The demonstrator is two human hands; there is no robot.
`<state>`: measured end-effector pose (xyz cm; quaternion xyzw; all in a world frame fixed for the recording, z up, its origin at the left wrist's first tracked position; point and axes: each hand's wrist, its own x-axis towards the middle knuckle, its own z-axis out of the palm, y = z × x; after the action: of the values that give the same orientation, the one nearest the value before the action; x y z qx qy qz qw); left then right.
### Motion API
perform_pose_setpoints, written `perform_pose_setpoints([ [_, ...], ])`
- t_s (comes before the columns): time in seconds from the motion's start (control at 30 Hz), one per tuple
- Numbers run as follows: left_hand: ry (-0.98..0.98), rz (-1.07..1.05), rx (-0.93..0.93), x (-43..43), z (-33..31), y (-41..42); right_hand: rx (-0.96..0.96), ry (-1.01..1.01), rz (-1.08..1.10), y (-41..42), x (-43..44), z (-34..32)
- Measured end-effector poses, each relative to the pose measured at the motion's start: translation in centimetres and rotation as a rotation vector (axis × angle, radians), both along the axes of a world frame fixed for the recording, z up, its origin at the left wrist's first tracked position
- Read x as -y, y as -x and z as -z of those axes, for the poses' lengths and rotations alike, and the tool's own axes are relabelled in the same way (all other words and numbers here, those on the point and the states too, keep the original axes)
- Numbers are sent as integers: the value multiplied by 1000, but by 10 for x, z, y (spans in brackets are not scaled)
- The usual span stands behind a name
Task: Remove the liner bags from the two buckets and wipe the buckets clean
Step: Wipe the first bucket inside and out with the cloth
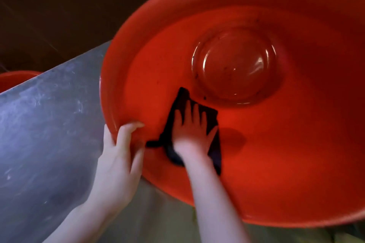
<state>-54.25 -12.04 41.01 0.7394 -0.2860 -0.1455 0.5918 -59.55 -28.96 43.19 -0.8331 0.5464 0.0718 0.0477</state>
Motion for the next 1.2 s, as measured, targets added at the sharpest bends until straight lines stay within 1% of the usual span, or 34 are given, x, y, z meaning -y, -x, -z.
perform_pose_setpoints([
  [0.07, 5, 14, -3, 1, 2, 0, 4, -76, 119, -14, 41, -6],
  [0.17, 14, 19, -31, 8, 5, -5, -50, -74, 153, -26, 63, -11],
  [0.2, 18, 10, -47, 11, 5, -6, -59, -87, 129, -28, 57, -11],
  [0.27, 22, -12, -55, 14, 6, -6, -12, -102, 37, -27, 29, -7],
  [0.37, 42, -33, -64, 12, 6, -5, 100, 7, -194, -14, -47, -2],
  [0.4, 52, -33, -78, 12, 6, -6, 117, 12, -224, -10, -66, -3],
  [0.47, 59, -24, -99, 12, 5, -7, 100, -11, -225, -6, -71, -3],
  [0.57, 40, -30, -119, 11, 5, -9, 11, 25, -156, -20, -26, 1],
  [0.67, 36, -15, -123, 9, 1, -7, 108, -112, 107, -46, 40, 0],
  [0.7, 45, 7, -125, 9, -2, -7, 124, -139, 154, -53, 56, -2],
  [0.77, 24, 94, -160, 8, -10, -10, 121, -142, 157, -60, 74, -2],
  [0.8, -30, 148, -156, 5, -15, -16, 119, -143, 139, -60, 76, -1],
  [0.83, -103, 191, -104, 2, -21, -25, 118, -144, 122, -60, 76, 0],
  [0.87, -173, 191, 7, -2, -27, -37, 116, -143, 105, -58, 76, 1],
  [0.9, -199, 131, 144, -5, -36, -53, 113, -136, 83, -55, 76, 1],
  [0.97, -178, 10, 486, -8, -54, -84, 97, -122, 27, -47, 76, -1],
  [1.0, -146, -9, 608, -8, -60, -94, 74, -117, -6, -41, 76, -3],
  [1.03, -131, 16, 655, -7, -61, -99, 39, -112, -39, -33, 75, -4],
  [1.07, -127, 63, 629, -7, -59, -99, -2, -107, -61, -24, 75, -6],
  [1.13, -144, 147, 461, -8, -47, -88, -87, -67, -66, -5, 77, -9],
  [1.2, -160, 160, 284, -10, -28, -67, -194, 7, -57, 11, 82, -13],
])
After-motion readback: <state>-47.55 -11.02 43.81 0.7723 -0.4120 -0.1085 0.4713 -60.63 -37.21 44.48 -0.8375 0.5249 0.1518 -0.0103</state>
